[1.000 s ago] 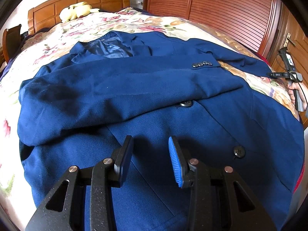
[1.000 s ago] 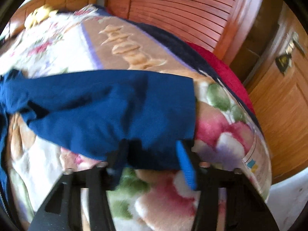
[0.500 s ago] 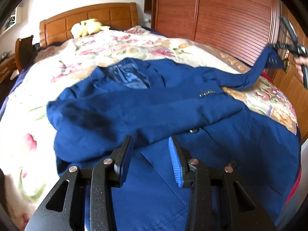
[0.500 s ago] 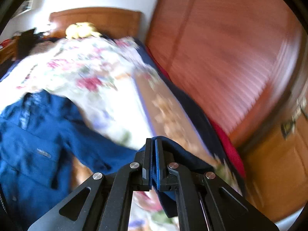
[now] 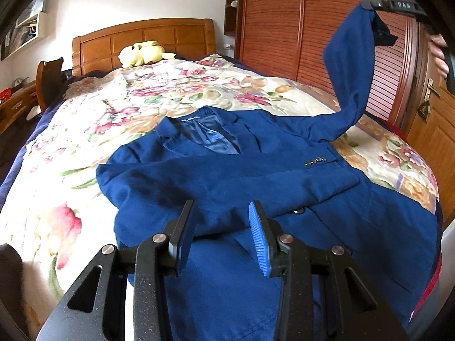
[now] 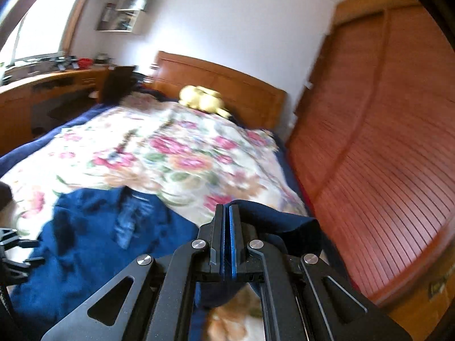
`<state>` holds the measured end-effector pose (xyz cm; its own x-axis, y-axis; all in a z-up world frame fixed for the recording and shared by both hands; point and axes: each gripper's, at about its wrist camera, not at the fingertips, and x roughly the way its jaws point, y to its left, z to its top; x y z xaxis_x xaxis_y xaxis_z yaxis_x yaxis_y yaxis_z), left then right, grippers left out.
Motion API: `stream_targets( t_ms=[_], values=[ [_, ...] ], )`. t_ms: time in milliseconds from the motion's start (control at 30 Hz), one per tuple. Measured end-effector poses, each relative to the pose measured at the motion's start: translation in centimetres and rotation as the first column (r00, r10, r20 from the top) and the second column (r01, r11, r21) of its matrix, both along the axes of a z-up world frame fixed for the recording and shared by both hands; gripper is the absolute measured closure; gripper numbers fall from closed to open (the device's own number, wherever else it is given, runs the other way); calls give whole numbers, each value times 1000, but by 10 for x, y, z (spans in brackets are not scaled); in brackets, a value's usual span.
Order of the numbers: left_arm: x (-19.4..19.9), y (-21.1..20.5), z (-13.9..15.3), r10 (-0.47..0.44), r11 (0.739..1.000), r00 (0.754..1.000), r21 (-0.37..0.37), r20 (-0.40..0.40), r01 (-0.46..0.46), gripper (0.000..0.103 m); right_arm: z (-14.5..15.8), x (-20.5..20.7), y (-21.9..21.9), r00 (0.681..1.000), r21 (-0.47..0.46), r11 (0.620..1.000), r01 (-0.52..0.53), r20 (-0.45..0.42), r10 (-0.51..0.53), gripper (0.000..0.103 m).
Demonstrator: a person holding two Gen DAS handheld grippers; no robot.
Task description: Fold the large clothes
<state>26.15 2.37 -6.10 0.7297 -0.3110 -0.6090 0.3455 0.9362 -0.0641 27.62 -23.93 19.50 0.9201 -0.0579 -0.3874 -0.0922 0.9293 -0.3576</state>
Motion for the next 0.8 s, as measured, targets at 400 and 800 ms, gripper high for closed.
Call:
stream_targets(
  t_ms=[400, 800],
  values=[
    [3, 12, 3, 29, 1000, 1000, 1, 12, -29, 64, -38, -6, 35, 975, 38, 985, -167, -142, 171, 101],
    [4, 10, -3, 30, 999, 1000, 20, 4, -30, 64, -26, 0, 27, 949, 84, 967, -240, -189, 252, 101]
  ],
)
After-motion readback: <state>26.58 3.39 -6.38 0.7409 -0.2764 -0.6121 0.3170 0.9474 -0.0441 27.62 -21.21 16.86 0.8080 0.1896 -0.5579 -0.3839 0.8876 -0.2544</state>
